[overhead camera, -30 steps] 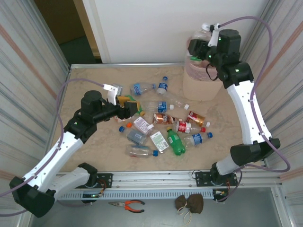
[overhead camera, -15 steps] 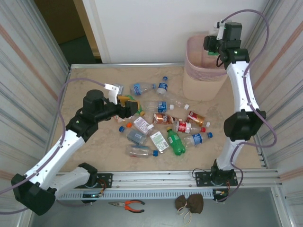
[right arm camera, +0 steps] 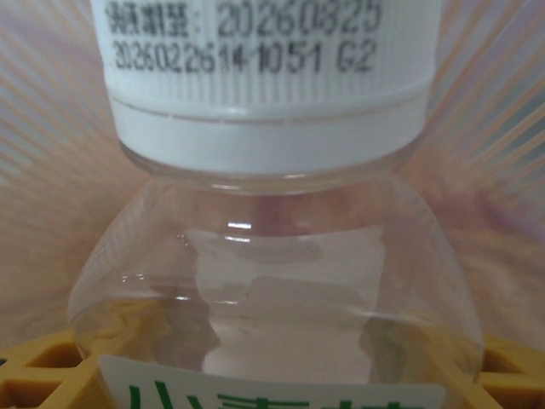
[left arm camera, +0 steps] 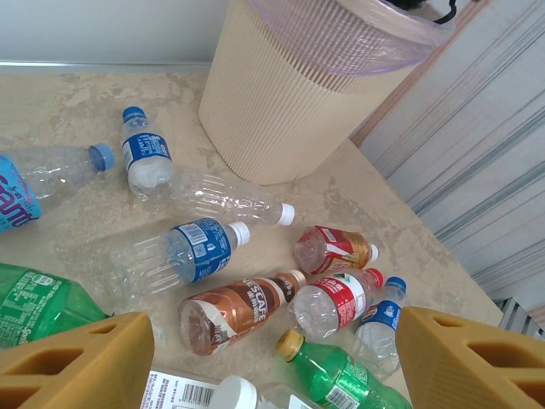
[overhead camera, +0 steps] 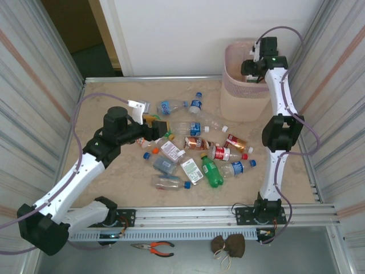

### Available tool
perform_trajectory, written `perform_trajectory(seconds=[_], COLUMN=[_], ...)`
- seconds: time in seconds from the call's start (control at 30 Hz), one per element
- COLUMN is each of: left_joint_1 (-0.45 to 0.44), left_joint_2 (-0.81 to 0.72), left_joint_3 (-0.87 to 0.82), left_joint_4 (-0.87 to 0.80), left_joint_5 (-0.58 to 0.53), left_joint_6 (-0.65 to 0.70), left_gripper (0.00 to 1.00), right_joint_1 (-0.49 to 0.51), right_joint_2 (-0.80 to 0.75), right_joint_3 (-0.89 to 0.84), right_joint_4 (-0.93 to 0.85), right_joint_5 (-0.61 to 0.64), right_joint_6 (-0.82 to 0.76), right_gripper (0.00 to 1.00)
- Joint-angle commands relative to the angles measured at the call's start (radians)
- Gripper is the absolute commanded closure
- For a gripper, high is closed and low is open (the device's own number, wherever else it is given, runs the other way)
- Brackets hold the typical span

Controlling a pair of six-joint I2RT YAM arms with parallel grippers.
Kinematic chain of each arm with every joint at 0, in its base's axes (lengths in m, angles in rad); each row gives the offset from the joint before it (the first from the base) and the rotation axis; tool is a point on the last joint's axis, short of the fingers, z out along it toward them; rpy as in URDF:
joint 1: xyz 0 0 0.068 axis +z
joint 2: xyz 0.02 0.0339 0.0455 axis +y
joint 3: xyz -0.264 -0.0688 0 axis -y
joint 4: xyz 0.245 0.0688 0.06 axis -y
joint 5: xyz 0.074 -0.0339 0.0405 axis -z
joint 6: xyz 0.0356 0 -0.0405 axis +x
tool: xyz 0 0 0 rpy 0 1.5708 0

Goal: Put the plastic bottles in the bin

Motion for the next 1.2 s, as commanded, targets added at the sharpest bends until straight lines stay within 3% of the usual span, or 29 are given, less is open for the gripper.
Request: perform_trajectory(seconds=[0.0, 0.3, 0.5, 0.87, 1.17], left_joint_1=[0.008, 0.022, 0.025, 0.028, 0.044], left_joint_2=[-0.002, 0.002, 0.013, 0.086, 0.221], left_joint_3=[0.003, -0.013, -0.011, 0.041, 0.160], left_joint_4=[0.023, -0.012, -0.050, -0.125, -0.199], left_joint_5=[-0.016, -0.035, -0.061, -0.098, -0.076], left_joint_6=[0.022, 0.018, 0.017, 0.026, 0.175], left_gripper=[0.25, 0.25, 0.25, 0.26, 0.26], right_joint_1=[-0.009, -0.011, -0.016, -0.014, -0.010], right_joint_2=[0.032, 0.128, 0.156, 0.084, -0.013], right_joint_3=[0.035, 0.052, 0.075, 0.081, 0.084], right_joint_4=[-0.102, -0.229, -0.264, -0.265, -0.280], right_joint_5=[-0.040, -0.082, -0.088, -0.101, -0.101], right_joint_6=[-0.022, -0.014, -0.006, 0.005, 0.018], right_gripper=[0.44, 0.42, 0.29, 0.16, 0.15])
